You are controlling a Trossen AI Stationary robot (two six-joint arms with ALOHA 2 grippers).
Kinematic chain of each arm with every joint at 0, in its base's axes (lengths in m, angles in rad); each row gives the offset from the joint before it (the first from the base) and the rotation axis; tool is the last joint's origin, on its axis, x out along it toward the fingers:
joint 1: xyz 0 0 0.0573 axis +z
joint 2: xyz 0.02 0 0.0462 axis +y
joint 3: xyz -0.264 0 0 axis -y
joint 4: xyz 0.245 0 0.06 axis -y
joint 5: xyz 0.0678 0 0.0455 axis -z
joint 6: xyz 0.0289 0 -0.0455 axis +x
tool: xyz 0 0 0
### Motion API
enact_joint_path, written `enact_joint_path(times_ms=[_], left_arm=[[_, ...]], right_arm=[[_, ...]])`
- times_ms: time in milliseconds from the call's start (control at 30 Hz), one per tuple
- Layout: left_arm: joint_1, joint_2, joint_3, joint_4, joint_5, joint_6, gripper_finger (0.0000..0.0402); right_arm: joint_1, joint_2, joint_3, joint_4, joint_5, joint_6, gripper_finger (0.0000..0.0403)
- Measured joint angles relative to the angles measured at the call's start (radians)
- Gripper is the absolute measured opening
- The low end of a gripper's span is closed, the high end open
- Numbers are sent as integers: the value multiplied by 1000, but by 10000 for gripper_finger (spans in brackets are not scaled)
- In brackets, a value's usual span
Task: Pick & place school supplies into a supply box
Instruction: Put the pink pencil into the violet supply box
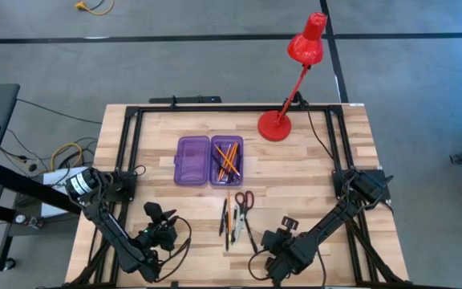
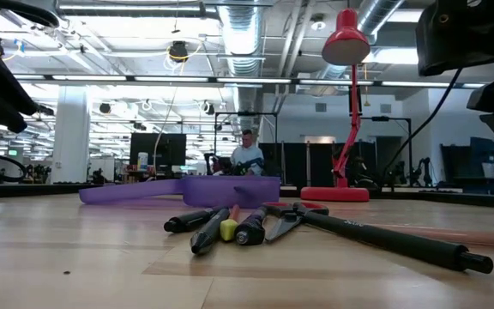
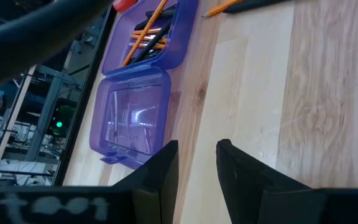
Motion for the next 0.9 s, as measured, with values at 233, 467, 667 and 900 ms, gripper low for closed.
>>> enact_joint_path(times_ms=[233, 467, 667, 900], left_arm=[[0, 0, 0, 6, 0, 0, 99], [0, 0, 0, 19, 0, 0, 99], [0, 0, 0, 19, -1, 0, 99], [0, 0, 0, 24, -5, 0, 99]], right_arm=[[-20, 0, 0, 21, -4, -39, 118], [-32, -7, -43, 71, -4, -54, 123], [-33, -11, -59, 117, 3, -81, 121], [-49, -11, -60, 124, -7, -112, 121]])
